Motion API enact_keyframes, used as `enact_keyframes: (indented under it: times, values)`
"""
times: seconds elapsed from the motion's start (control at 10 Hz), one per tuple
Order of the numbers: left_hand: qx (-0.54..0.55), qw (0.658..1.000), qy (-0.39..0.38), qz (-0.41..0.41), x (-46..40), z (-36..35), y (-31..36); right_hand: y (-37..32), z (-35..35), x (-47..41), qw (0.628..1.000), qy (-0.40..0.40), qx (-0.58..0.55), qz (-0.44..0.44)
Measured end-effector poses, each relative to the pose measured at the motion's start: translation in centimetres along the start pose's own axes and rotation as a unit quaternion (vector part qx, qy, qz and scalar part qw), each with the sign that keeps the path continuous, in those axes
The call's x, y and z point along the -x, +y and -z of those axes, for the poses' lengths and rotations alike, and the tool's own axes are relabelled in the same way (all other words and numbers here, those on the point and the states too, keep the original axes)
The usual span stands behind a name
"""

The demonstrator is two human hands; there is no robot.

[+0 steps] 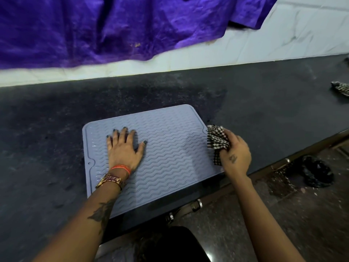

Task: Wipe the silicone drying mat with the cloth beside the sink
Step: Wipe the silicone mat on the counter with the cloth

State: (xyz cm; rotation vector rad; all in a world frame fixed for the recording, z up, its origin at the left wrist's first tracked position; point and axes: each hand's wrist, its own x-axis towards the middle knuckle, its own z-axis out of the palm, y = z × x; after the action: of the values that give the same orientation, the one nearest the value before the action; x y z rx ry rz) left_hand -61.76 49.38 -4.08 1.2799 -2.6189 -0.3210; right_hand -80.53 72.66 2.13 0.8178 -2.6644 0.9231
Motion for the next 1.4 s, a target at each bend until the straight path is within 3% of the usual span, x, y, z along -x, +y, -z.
enact_keyframes:
  times: [0.2,0.3,0.4,0.5,0.6,0.7,0.8,0.9,1.0,1.2,1.3,1.4]
  values:
    - [-0.004,1.0,0.007,0.003,0.1,0.1,0.3,1.4,-2.4,1.5,0.974,-0.132,0.183,-0.004]
    - [-0.007,1.0,0.003,0.006,0.1,0.2,0.4,1.6,-2.7,1.0,0.97,-0.152,0.192,-0.006]
    - [-0.005,1.0,0.002,0.006,0.1,0.3,0.3,2.1,-2.3,-0.3,0.969,-0.187,0.161,-0.007]
    - [0.0,1.0,0.001,0.005,0.2,0.3,0.3,2.7,-0.8,-2.9,0.976,-0.212,0.002,-0.039]
    - [0.003,1.0,0.002,0.004,0.2,0.3,0.3,2.8,0.2,-4.6,0.965,-0.168,-0.147,-0.135]
    - [0.005,1.0,0.005,0.003,0.2,0.3,0.2,2.4,-0.7,-4.1,0.961,-0.188,-0.135,-0.15]
    - [0.009,1.0,0.009,0.004,0.1,0.2,0.2,2.6,-2.1,-2.4,0.981,-0.163,0.077,-0.073]
    - [0.009,1.0,0.011,0.005,0.0,0.1,0.1,2.4,-2.3,-2.0,0.989,-0.07,0.125,-0.027]
    - [0.009,1.0,0.013,0.007,0.0,-0.1,0.0,1.8,-2.8,-1.7,0.996,-0.024,0.084,0.025]
    - [0.004,1.0,0.019,0.009,-0.1,-0.2,0.0,2.4,-5.2,0.6,0.968,-0.137,0.207,0.046]
    - [0.005,1.0,0.017,0.008,0.0,-0.2,0.0,2.8,-5.3,-0.1,0.968,-0.142,0.199,0.05]
    - [0.009,1.0,0.018,0.006,0.0,-0.1,0.1,3.3,-4.2,-2.5,0.976,-0.17,0.119,0.061]
